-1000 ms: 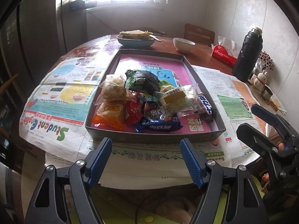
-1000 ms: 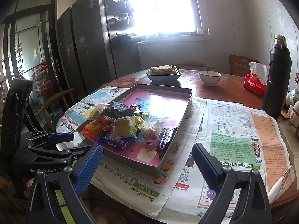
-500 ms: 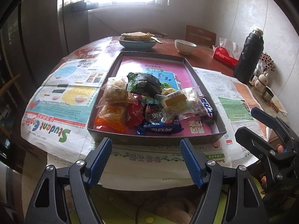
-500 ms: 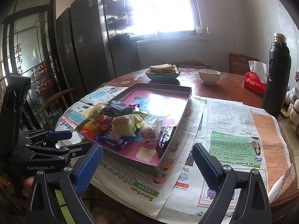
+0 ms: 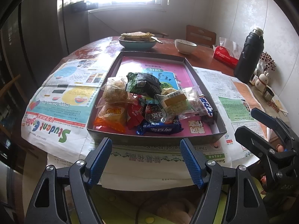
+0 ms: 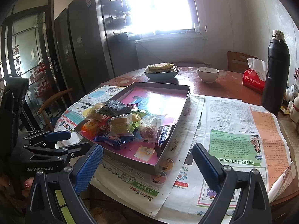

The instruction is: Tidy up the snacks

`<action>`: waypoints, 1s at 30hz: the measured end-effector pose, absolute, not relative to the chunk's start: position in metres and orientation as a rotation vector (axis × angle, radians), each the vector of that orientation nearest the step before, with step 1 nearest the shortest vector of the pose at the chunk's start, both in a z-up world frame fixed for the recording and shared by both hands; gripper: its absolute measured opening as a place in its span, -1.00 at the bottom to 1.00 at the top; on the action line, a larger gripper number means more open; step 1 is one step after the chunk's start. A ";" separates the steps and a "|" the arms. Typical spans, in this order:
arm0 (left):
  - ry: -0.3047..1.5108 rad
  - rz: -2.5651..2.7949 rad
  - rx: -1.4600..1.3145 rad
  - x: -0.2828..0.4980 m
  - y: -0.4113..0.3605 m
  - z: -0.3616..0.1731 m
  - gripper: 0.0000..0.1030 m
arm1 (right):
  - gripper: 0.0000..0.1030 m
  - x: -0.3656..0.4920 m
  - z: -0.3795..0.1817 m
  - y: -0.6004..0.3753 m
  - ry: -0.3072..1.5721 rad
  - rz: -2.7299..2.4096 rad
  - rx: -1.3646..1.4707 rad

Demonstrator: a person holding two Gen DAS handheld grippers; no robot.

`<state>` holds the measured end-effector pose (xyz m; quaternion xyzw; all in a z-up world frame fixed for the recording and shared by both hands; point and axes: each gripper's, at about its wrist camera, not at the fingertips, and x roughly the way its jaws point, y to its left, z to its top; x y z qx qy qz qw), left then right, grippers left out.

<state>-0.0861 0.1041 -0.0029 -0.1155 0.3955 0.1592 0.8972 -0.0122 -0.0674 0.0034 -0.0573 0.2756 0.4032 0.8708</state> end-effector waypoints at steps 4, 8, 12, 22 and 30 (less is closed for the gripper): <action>0.819 0.330 -0.238 -0.086 0.104 -0.003 0.49 | 0.89 -0.012 0.003 -0.067 0.576 0.842 -0.119; 0.821 0.331 -0.240 -0.086 0.104 -0.003 0.49 | 0.89 -0.011 0.002 -0.067 0.579 0.843 -0.118; 0.823 0.335 -0.233 -0.086 0.104 -0.004 0.49 | 0.89 -0.009 0.001 -0.067 0.585 0.839 -0.115; 0.819 0.339 -0.238 -0.086 0.105 -0.003 0.49 | 0.89 -0.007 0.001 -0.070 0.590 0.835 -0.108; 0.817 0.359 -0.260 -0.083 0.126 -0.004 0.49 | 0.89 0.016 -0.008 -0.080 0.632 0.788 -0.061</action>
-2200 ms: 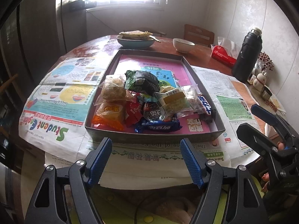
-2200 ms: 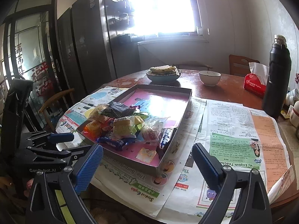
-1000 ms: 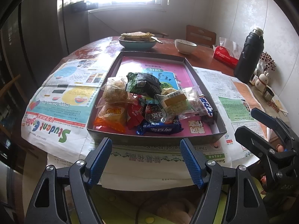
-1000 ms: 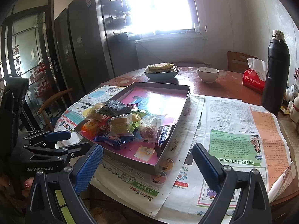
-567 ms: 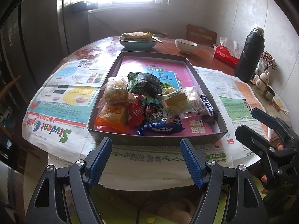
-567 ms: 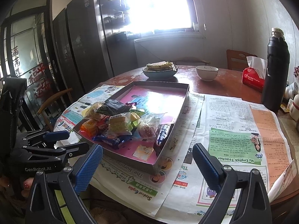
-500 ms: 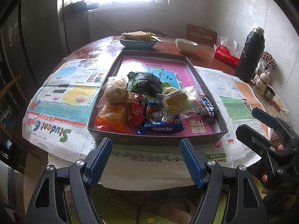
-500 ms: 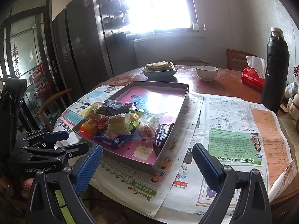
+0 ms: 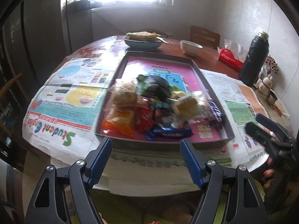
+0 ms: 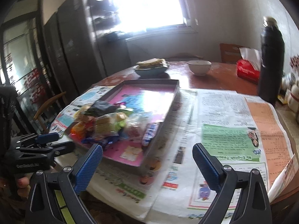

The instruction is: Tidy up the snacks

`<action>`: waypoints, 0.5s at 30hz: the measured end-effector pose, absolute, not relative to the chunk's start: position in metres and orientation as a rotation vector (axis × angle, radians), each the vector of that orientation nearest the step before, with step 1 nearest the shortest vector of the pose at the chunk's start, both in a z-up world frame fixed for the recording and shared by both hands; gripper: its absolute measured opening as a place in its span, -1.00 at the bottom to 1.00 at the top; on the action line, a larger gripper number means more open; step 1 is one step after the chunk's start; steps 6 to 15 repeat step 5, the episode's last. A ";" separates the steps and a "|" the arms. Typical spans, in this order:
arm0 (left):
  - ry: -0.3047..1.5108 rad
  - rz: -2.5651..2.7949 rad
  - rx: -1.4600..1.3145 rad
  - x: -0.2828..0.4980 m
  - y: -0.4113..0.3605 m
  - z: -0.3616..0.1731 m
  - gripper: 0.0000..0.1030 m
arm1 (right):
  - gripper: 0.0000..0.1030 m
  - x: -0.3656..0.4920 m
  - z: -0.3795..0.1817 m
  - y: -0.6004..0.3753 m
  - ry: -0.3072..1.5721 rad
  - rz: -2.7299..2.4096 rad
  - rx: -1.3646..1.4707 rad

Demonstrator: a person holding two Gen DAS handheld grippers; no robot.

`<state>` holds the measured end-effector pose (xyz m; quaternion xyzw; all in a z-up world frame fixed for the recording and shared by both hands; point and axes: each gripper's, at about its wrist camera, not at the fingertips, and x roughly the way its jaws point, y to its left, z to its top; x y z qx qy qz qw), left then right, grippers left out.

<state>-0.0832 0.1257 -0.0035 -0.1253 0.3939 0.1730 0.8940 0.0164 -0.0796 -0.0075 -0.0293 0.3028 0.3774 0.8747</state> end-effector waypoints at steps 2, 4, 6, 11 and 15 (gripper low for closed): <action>0.802 0.387 -0.277 -0.082 0.145 0.000 0.49 | 0.89 0.030 -0.008 -0.091 0.646 0.756 -0.021; 0.775 0.423 -0.289 -0.081 0.166 0.005 0.49 | 0.89 0.047 -0.007 -0.104 0.660 0.707 0.012; 0.757 0.454 -0.304 -0.080 0.181 0.009 0.49 | 0.89 0.056 -0.006 -0.112 0.662 0.684 0.029; 0.757 0.454 -0.304 -0.080 0.181 0.009 0.49 | 0.89 0.056 -0.006 -0.112 0.662 0.684 0.029; 0.757 0.454 -0.304 -0.080 0.181 0.009 0.49 | 0.89 0.056 -0.006 -0.112 0.662 0.684 0.029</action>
